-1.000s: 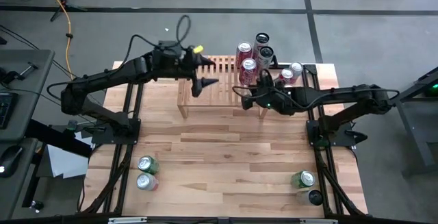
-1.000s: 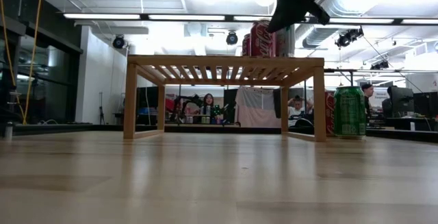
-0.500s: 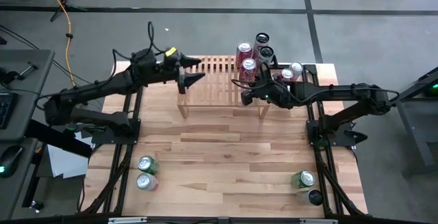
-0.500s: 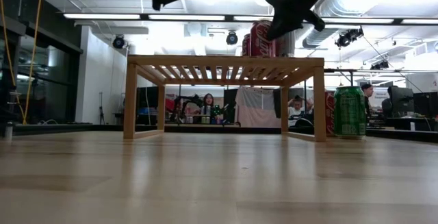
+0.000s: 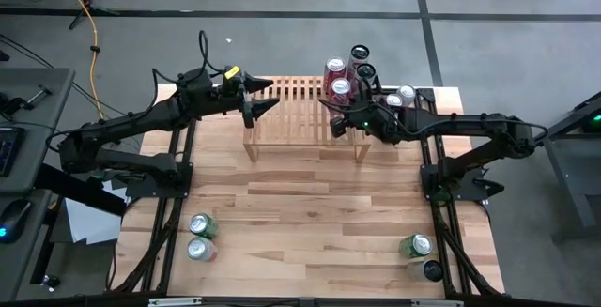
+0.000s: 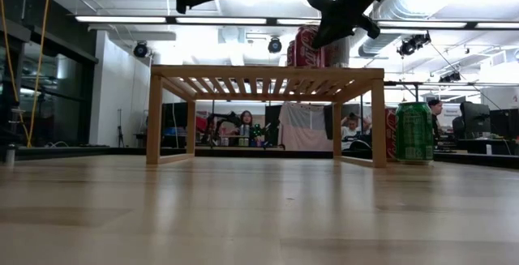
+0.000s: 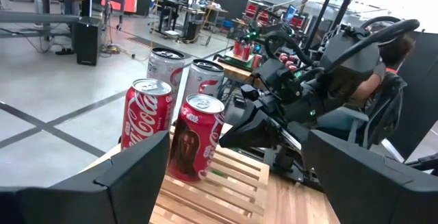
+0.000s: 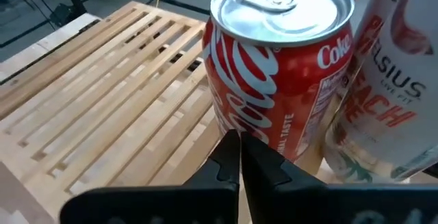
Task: Place canned beverage on shelf
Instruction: Put the left red white soda can on the shelf aligned with the other red white soda can
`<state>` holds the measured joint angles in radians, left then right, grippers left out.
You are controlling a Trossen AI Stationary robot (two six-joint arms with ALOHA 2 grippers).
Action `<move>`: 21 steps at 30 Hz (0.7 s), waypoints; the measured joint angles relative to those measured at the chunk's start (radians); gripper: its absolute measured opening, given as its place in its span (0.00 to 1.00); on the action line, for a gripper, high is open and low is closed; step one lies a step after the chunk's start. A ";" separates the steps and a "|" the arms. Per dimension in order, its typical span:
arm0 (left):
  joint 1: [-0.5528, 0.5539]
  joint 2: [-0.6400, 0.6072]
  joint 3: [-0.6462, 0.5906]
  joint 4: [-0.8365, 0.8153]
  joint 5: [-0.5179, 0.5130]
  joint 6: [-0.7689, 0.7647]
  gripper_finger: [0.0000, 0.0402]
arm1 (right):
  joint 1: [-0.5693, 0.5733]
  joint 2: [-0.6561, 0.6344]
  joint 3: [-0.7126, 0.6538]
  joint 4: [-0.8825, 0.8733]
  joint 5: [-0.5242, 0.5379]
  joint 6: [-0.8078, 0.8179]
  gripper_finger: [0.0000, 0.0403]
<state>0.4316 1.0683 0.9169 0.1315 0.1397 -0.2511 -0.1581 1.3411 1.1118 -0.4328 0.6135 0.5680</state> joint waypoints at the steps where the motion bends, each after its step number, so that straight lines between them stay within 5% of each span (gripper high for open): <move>1: 0.000 0.000 0.000 0.000 0.000 0.000 0.84 | -0.002 0.000 0.000 0.004 0.002 -0.001 0.00; 21: 0.000 0.000 0.000 0.000 -0.001 0.000 0.84 | -0.020 0.000 0.000 0.046 0.033 -0.001 0.00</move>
<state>0.4316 1.0687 0.9169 0.1310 0.1387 -0.2510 -0.1783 1.3411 1.1118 -0.3865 0.6464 0.5671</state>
